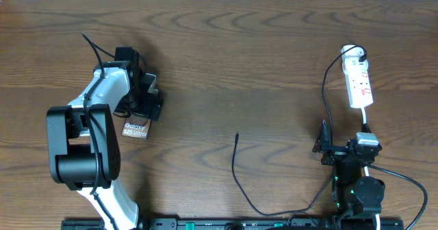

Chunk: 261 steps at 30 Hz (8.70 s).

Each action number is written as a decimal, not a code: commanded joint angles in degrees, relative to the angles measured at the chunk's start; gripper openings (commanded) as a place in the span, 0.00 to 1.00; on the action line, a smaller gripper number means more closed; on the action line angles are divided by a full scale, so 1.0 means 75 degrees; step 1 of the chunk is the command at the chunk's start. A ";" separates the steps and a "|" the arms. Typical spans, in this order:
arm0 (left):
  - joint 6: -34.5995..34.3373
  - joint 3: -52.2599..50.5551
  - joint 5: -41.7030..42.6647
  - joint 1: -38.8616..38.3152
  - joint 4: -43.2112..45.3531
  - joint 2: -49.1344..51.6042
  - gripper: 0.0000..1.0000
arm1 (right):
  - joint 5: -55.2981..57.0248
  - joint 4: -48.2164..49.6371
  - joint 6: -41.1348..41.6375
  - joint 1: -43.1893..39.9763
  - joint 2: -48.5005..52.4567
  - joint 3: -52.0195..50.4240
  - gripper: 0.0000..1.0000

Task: Plug charger to phone and switch on socket
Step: 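Close the left gripper on the phone box and hold it, then lift the phone box with the left gripper and turn it upright, then raise the right arm and swing the right gripper toward the phone box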

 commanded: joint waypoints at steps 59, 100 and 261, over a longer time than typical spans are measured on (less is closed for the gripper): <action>0.0015 -0.0289 -0.0035 0.0012 0.0073 0.0111 0.07 | 0.0064 -0.0029 0.0067 0.0038 0.0003 -0.0009 0.99; 0.0006 0.0032 -0.0032 0.0012 -0.0189 -0.0653 0.07 | 0.0064 -0.0029 0.0067 0.0038 0.0003 -0.0009 0.99; -1.0620 0.0029 0.9766 0.0012 -0.0184 -0.1142 0.07 | -0.3841 -0.4249 0.0796 0.0041 0.5916 0.7152 0.99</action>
